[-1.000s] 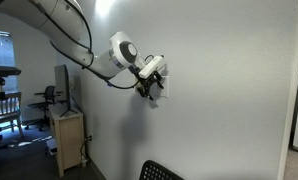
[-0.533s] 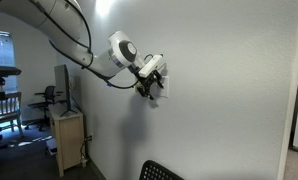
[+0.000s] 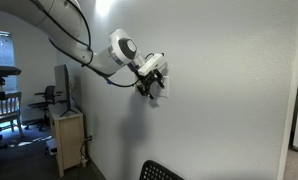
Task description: Turn on the right light switch
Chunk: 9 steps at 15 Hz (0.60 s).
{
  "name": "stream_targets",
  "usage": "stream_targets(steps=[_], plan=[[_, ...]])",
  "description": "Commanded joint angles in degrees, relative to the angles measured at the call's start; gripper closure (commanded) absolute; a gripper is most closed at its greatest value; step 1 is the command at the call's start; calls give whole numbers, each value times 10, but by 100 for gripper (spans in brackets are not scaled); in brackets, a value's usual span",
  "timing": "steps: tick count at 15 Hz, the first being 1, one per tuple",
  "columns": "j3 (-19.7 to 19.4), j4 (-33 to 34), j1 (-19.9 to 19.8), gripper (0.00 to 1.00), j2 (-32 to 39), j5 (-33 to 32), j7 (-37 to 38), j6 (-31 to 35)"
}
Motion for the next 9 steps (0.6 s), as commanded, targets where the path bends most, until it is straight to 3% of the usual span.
stream_targets(steps=[1, 9], plan=[[-3, 6, 0, 0, -14, 16, 18, -45], [24, -29, 11, 0, -82, 107, 88, -192]])
